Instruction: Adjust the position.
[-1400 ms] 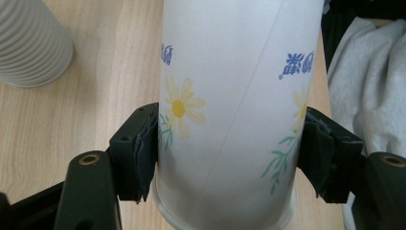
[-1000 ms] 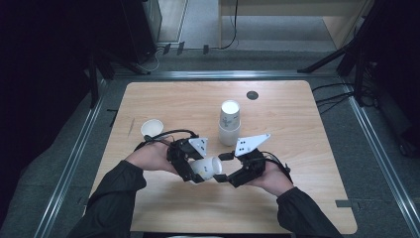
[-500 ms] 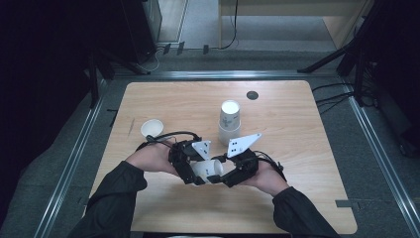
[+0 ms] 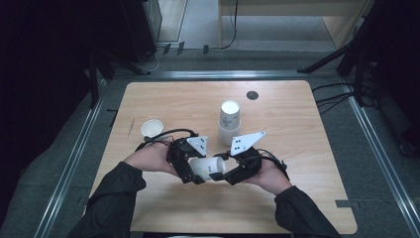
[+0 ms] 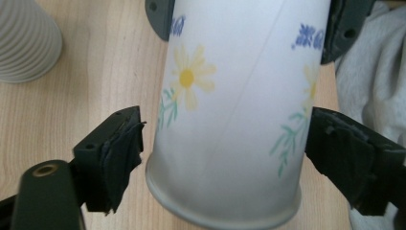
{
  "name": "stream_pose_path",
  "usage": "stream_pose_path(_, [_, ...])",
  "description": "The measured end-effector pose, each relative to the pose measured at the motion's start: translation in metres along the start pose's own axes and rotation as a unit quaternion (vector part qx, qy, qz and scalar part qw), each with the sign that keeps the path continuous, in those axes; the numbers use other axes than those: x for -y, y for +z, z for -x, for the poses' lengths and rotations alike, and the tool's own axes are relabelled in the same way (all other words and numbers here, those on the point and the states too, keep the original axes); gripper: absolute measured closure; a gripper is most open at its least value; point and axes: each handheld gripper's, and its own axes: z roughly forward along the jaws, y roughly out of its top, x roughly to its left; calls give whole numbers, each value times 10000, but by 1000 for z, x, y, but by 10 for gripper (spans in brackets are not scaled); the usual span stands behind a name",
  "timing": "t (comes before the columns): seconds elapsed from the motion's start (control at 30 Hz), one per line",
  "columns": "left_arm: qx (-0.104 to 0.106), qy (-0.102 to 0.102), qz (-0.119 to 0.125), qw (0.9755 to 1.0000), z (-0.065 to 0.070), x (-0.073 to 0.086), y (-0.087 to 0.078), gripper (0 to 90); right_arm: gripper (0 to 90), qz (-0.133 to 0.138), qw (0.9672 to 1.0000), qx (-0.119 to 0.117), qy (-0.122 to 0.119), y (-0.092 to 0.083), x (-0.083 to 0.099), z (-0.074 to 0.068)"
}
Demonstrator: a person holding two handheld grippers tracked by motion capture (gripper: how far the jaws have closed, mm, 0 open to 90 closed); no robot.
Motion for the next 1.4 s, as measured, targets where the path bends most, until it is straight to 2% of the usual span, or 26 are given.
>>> stream_pose_path(0.07, [13,-2,138,9999,0,3,-2,126,355,59,10000,19,21,-7,0,1])
stream_pose_path(0.17, [-20,-203,284,9994,-3,7,-4,126,355,110,9999,24,13,-11,0,2])
stream_pose_path(0.23, [-19,-261,393,9989,-4,12,-7,126,355,172,9998,96,29,-18,1,2])
stream_pose_path(0.43, [-6,-266,491,9984,-5,20,-8,128,355,302,9994,140,62,-29,2,4])
stream_pose_path(0.5, [42,-300,592,9978,-4,24,-8,128,355,315,9994,130,82,-30,2,5])
stream_pose_path(0.53, [50,-390,661,9970,-4,27,-8,129,355,341,9993,116,87,-33,2,5])
stream_pose_path(0.67, [37,-484,755,9960,-3,32,-8,131,355,380,9991,93,130,-36,3,5])
stream_pose_path(0.7, [14,-588,850,9946,-2,36,-9,132,355,407,9991,100,110,-37,3,5])
stream_pose_path(0.73, [14,-588,850,9946,-2,36,-9,132,355,412,9990,99,129,-38,3,5])
stream_pose_path(0.77, [31,-668,1034,9924,-1,39,-11,135,355,428,9990,104,125,-39,3,5])
stream_pose_path(0.8, [31,-668,1034,9924,-1,39,-11,135,355,428,9990,104,125,-39,3,5])
stream_pose_path(0.87, [-37,-697,1160,9908,0,42,-12,135,355,450,9988,98,156,-40,3,5])
stream_pose_path(0.9, [-61,-718,1251,9895,0,43,-13,135,355,471,9987,105,152,-41,3,5])
stream_pose_path(0.93, [-52,-833,1448,9859,-1,45,-13,136,355,493,9986,126,135,-41,3,6])
stream_pose_path(0.97, [-33,-882,1480,9850,-1,46,-13,138,355,506,9985,121,152,-41,3,5])
stream_pose_path(1.13, [-146,-951,1477,9844,1,46,-9,137,355,571,9982,118,157,-42,1,7])
stream_pose_path(1.17, [-52,-1001,1488,9838,3,47,-7,138,355,593,9981,95,161,-42,1,7])
stream_pose_path(1.33, [-16,-997,1455,9843,7,49,-2,138,355,662,9977,40,154,-42,-2,9])
stream_pose_path(1.37, [-10,-1021,1461,9840,8,49,0,138,355,688,9975,18,145,-41,-3,9])
stream_pose_path(1.4, [26,-1029,1558,9824,9,49,1,138,355,703,9974,2,150,-41,-3,10])
